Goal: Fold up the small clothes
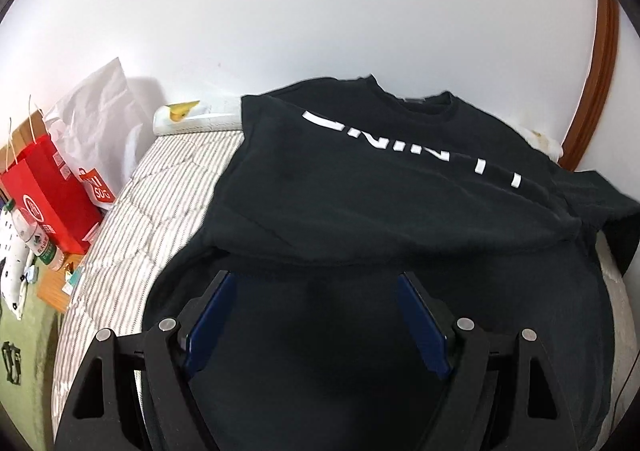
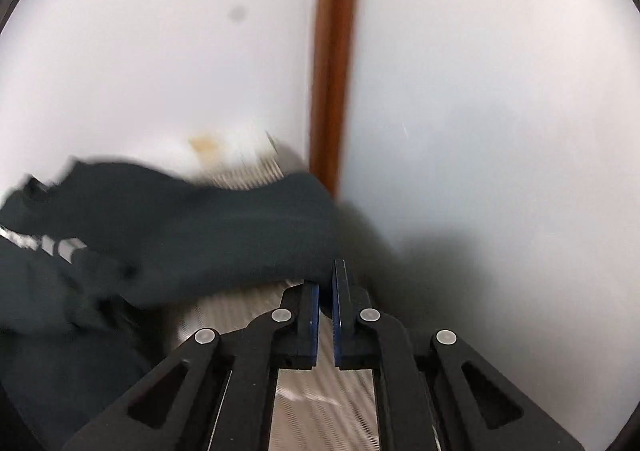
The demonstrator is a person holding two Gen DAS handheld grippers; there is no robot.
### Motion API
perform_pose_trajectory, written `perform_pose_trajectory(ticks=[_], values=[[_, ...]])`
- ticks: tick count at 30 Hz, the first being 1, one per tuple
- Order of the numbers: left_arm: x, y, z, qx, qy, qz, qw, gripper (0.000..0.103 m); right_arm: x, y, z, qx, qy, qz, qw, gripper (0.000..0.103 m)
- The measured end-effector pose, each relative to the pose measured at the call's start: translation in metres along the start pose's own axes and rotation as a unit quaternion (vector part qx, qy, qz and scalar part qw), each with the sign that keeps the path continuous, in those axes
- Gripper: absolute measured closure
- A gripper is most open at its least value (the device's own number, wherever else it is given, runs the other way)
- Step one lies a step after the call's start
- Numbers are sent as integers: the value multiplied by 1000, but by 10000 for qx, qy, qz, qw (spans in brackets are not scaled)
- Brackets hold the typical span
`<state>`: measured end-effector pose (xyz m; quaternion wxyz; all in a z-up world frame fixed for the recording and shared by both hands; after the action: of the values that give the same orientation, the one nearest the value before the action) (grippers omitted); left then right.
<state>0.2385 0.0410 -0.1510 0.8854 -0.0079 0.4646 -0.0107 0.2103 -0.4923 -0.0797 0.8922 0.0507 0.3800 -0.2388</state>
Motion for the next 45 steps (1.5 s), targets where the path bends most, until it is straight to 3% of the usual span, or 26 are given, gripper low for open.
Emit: perform_pose_trajectory(ticks=[3,10,13,17,19,24,25,26,29,30,34,38,41,45], values=[[-5,12,7,18,-62,-3,10000,23,-40,32,22,-100,-428,244,9987,98],[-18,35,25,-70,-293,-155,9994,23,-87,138,63,-503,-810,853,9918,98],[-19,47,30,-151,-341,-162,9992,23,-92,193,68,-690,-780,1275,9864,98],[-13,61,28,-305,-269,-189,9990,23,-89,260,54,-1146,-739,1498,9793,98],[-7,66,26,-361,-200,-191,9990,23,-79,281,40,-1335,-582,1517,9776,97],[7,61,22,-310,-31,-251,9992,23,-23,311,-2,-1786,590,1802,9655,94],[9,57,22,-270,-14,-265,9993,23,-16,307,-10,-1859,755,1866,9617,92],[11,54,22,-240,-6,-281,9993,23,-15,299,-20,-1886,822,1898,9600,84],[17,34,23,-139,34,-405,9991,23,-24,258,-39,-1803,807,2047,9587,36],[18,27,24,-111,39,-466,9988,23,-25,250,-41,-1763,778,2108,9583,27],[23,-7,25,41,63,-688,9976,23,-35,191,-58,-1626,715,2240,9583,26],[23,-38,21,315,51,-731,9968,23,-30,143,-58,-1269,520,1995,9703,27],[23,-43,20,353,10,-691,9970,23,-10,104,-64,-878,649,1746,9786,29],[27,-35,24,212,41,-643,9977,23,17,81,-68,-564,853,1612,9816,35]])
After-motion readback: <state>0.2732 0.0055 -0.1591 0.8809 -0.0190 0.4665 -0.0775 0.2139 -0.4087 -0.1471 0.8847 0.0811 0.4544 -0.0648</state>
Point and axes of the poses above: each gripper's, at about its wrist camera, not at the fingertips, and x roughly the way its jaws point, y to its left, z to its top, the point moved 4 cm from there along x, roughly the way its jaws point, and after that the axes turned 9 degrees about y, right-handed, at the moved point
